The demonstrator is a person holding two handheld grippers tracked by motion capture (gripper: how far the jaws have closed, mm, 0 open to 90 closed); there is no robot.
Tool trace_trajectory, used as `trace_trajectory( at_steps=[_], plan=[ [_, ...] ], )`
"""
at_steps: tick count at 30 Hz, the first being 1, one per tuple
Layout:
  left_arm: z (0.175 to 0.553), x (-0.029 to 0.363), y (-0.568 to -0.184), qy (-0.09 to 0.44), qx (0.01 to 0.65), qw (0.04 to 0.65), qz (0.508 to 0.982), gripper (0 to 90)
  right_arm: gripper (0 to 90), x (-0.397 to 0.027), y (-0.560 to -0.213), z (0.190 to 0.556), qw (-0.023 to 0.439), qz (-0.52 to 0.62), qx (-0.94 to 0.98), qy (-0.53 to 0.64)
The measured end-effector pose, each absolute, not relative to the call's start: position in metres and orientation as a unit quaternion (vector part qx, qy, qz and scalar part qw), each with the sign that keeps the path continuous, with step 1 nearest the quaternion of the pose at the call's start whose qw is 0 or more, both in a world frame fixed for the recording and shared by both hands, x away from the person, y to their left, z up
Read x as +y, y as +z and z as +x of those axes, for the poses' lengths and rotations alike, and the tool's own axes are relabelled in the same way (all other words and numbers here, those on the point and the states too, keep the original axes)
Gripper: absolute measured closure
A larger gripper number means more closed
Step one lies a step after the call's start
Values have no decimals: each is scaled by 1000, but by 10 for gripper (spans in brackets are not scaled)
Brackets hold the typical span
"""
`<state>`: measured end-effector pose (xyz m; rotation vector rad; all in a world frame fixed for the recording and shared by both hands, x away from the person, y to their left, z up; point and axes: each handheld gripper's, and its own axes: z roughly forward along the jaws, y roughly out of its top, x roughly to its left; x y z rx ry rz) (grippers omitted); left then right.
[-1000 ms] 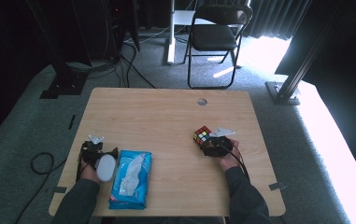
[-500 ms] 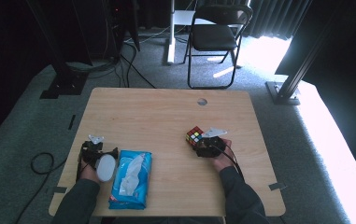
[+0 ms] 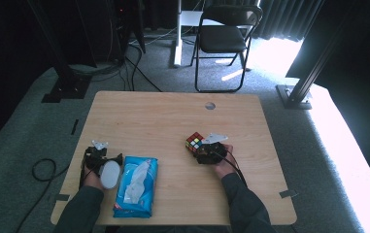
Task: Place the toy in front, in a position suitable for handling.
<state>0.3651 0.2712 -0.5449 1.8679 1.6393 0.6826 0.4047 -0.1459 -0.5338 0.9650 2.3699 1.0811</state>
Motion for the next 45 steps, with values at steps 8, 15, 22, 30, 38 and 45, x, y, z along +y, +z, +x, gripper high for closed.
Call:
trace_trajectory(
  at_steps=[8, 15, 22, 30, 38, 45],
  plan=[
    [365, 271, -545, 254, 611, 278, 696, 86, 342, -135, -537, 406, 173, 328, 844, 387],
    [365, 271, -545, 254, 611, 278, 696, 86, 343, -120, -536, 413, 175, 317, 852, 379],
    [365, 271, -545, 254, 610, 278, 697, 86, 343, -110, -535, 419, 171, 317, 850, 384],
    [365, 271, -545, 254, 611, 278, 696, 86, 342, -100, -539, 427, 164, 319, 852, 381],
    [365, 271, -545, 254, 610, 278, 697, 86, 342, -95, -545, 430, 156, 319, 854, 380],
    [365, 271, -545, 255, 612, 278, 695, 86, 271, -97, -546, 431, 153, 322, 854, 378]
  ],
)
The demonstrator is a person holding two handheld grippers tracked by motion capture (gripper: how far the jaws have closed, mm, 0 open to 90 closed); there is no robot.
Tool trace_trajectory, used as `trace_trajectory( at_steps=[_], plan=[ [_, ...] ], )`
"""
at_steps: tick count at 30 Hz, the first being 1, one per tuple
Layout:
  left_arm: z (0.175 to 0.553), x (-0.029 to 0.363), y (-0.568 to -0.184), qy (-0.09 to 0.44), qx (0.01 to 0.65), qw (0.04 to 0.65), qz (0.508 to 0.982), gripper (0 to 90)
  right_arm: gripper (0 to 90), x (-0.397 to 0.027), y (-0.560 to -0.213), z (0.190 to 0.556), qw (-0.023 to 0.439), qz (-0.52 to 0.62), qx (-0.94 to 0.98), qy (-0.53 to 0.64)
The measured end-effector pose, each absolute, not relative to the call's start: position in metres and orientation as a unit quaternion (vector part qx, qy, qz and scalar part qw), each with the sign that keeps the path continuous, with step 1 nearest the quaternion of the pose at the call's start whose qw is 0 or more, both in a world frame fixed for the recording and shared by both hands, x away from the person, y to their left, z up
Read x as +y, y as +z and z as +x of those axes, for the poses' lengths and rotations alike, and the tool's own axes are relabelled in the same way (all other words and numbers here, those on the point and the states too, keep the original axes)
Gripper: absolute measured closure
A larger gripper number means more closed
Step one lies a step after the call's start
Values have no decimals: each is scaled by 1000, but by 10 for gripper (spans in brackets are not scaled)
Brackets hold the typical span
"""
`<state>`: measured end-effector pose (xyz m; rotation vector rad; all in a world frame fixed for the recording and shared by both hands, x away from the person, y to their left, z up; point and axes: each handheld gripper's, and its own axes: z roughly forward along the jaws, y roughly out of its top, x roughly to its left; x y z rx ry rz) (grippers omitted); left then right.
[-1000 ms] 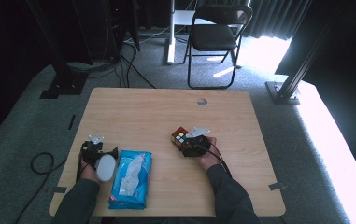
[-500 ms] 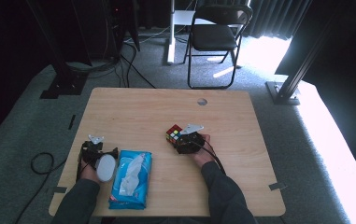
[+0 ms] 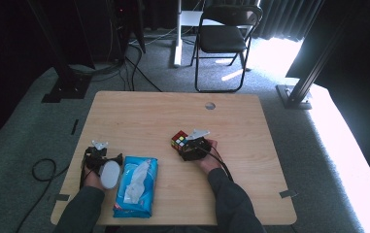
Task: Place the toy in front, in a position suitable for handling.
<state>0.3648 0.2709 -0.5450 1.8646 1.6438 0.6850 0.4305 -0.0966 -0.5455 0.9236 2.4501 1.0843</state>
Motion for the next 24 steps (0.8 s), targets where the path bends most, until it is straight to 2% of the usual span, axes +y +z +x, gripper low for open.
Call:
trace_trajectory(
  at_steps=[9, 18, 21, 24],
  plan=[
    [365, 271, -545, 255, 612, 278, 695, 85, 280, -109, -540, 420, 160, 315, 859, 370],
    [365, 271, -545, 255, 610, 279, 697, 87, 296, -146, -540, 399, 165, 321, 852, 379],
    [365, 272, -545, 254, 607, 282, 699, 96, 296, -158, -540, 395, 167, 330, 848, 380],
    [364, 273, -543, 251, 602, 282, 704, 142, 298, -167, -541, 394, 167, 340, 843, 382]
  ],
)
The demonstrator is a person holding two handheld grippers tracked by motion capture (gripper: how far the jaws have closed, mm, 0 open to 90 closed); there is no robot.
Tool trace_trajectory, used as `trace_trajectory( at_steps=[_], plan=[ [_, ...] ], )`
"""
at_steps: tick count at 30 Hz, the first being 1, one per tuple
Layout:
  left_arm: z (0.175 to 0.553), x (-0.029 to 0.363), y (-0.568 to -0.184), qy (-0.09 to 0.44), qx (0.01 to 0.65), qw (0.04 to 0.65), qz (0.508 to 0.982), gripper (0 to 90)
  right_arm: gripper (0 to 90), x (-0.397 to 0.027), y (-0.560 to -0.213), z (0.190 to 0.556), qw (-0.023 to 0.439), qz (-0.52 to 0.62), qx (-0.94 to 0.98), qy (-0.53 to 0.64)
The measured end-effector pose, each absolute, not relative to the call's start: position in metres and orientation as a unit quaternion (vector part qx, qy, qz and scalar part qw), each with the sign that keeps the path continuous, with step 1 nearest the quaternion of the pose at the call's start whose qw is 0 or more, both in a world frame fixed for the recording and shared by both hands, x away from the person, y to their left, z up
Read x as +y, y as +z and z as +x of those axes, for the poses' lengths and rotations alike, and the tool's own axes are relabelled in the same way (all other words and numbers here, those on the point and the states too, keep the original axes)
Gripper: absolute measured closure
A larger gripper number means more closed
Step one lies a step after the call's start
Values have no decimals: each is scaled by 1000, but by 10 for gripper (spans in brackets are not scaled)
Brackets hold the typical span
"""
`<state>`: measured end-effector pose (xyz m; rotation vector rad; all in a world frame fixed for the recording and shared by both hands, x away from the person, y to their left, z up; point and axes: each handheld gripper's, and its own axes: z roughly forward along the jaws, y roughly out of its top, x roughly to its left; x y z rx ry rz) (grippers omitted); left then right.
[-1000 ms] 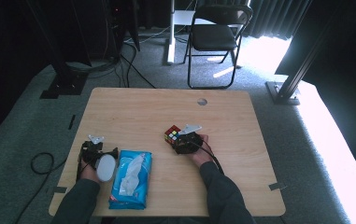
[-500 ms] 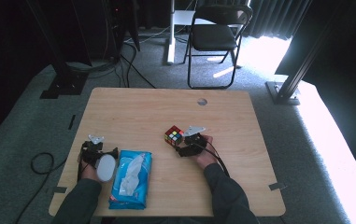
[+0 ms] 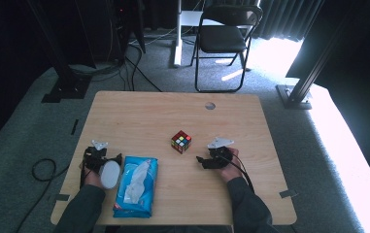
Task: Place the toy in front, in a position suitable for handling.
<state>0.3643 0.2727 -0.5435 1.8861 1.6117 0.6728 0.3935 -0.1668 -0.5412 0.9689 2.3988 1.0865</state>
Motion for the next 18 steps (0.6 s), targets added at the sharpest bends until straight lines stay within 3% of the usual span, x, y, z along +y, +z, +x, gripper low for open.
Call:
trace_trajectory(
  at_steps=[4, 8, 18],
  plan=[
    [365, 274, -542, 245, 600, 279, 709, 153, 298, -169, -542, 393, 168, 344, 840, 386],
    [364, 273, -539, 240, 595, 278, 715, 273, 315, -171, -546, 392, 170, 350, 839, 380],
    [363, 270, -535, 229, 588, 275, 725, 391, 321, -171, -548, 392, 174, 353, 839, 375]
  ],
)
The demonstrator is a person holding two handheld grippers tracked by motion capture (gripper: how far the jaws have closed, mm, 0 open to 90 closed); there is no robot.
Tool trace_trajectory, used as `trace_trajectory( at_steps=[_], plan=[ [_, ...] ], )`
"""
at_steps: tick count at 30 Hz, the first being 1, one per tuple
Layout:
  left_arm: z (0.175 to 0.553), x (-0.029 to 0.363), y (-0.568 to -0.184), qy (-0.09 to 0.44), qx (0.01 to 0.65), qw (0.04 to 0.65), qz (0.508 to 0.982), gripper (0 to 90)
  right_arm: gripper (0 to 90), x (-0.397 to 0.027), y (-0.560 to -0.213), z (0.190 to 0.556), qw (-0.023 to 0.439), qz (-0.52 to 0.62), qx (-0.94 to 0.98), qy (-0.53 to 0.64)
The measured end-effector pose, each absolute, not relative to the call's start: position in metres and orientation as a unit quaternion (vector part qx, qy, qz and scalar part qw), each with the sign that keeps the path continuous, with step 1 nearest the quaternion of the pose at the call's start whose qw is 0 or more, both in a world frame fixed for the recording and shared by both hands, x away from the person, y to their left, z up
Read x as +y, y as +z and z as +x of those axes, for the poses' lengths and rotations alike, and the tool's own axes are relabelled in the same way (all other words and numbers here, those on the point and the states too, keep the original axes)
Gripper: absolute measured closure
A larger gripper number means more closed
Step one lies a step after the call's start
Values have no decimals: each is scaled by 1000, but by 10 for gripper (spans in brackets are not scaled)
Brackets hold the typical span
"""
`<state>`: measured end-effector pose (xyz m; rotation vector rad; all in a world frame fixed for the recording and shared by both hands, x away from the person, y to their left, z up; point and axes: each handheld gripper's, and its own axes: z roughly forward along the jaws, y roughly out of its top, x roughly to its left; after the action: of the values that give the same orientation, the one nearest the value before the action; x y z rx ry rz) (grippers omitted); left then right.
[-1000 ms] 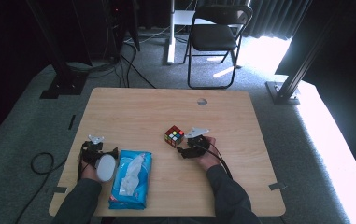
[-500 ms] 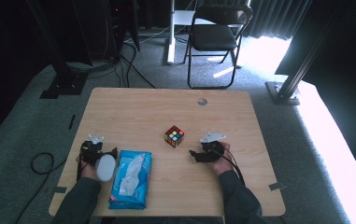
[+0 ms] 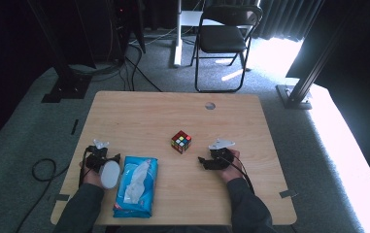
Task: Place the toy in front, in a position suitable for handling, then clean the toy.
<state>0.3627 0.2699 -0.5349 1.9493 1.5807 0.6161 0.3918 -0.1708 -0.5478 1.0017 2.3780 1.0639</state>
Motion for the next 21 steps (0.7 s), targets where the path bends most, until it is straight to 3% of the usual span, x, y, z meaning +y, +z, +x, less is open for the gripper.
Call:
trace_trajectory(
  at_steps=[21],
  plan=[
    [352, 286, -512, 217, 591, 328, 704, 403, 305, -172, -548, 394, 161, 363, 838, 375]
  ],
)
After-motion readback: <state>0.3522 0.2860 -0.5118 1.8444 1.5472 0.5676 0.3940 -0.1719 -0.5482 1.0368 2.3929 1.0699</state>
